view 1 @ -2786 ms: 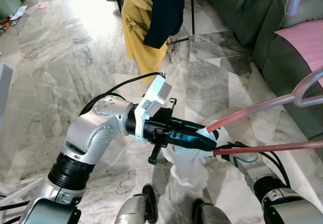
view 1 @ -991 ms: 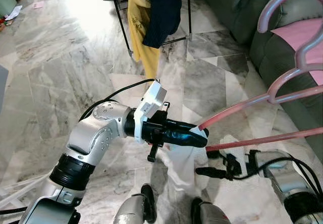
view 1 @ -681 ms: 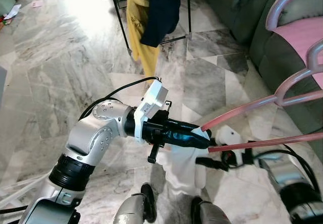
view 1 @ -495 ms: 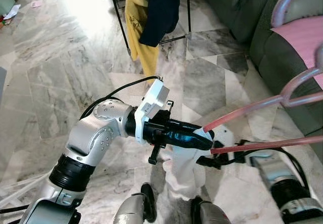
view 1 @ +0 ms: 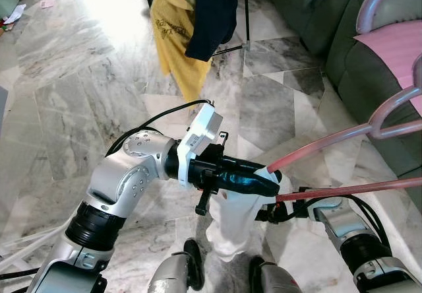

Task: Hang hanger

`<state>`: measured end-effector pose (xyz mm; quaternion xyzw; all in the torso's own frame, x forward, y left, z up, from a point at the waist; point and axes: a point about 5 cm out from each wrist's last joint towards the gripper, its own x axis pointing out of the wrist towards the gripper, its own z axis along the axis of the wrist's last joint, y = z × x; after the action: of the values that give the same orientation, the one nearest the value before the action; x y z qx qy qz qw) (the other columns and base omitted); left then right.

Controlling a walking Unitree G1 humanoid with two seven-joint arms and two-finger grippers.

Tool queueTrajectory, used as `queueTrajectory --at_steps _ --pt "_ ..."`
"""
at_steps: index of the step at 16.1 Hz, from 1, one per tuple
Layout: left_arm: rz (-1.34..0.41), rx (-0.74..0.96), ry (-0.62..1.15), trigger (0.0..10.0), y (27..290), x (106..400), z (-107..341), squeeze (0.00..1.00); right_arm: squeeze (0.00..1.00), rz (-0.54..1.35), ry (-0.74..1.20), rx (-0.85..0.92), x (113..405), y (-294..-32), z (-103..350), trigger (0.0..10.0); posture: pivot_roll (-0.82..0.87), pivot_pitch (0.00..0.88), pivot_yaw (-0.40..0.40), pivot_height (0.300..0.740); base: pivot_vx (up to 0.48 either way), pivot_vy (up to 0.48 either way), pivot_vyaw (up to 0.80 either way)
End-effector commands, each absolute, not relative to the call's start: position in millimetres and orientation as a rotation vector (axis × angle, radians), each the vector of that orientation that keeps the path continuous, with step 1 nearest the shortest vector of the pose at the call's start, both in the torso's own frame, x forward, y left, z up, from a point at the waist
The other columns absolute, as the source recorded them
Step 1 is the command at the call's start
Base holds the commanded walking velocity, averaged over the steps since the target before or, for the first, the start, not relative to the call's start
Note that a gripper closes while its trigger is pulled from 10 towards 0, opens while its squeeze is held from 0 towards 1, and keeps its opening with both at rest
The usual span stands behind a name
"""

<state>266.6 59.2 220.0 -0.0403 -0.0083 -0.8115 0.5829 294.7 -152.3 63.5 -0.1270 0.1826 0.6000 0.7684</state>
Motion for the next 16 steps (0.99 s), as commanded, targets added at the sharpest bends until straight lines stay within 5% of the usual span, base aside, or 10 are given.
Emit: queueTrajectory --at_steps 1,11,16 --pt "-1.922 -0.079 -0.070 10.0 58 262 229 0.00 0.00 1.330 0.437 -0.257 288 -151 55 0.0 -0.02 0.284 0.088 0.740 0.000 0.000 0.00" --pt "-1.931 -0.083 -0.067 10.0 57 262 229 0.00 0.00 1.136 0.402 -0.246 293 -151 43 0.0 -0.03 0.280 0.090 0.740 0.000 0.000 0.00" --pt "-1.862 -0.098 -0.082 10.0 59 270 224 0.00 0.00 0.876 0.288 -0.253 309 -168 54 0.0 -0.04 0.257 0.063 0.740 0.000 0.000 0.00"
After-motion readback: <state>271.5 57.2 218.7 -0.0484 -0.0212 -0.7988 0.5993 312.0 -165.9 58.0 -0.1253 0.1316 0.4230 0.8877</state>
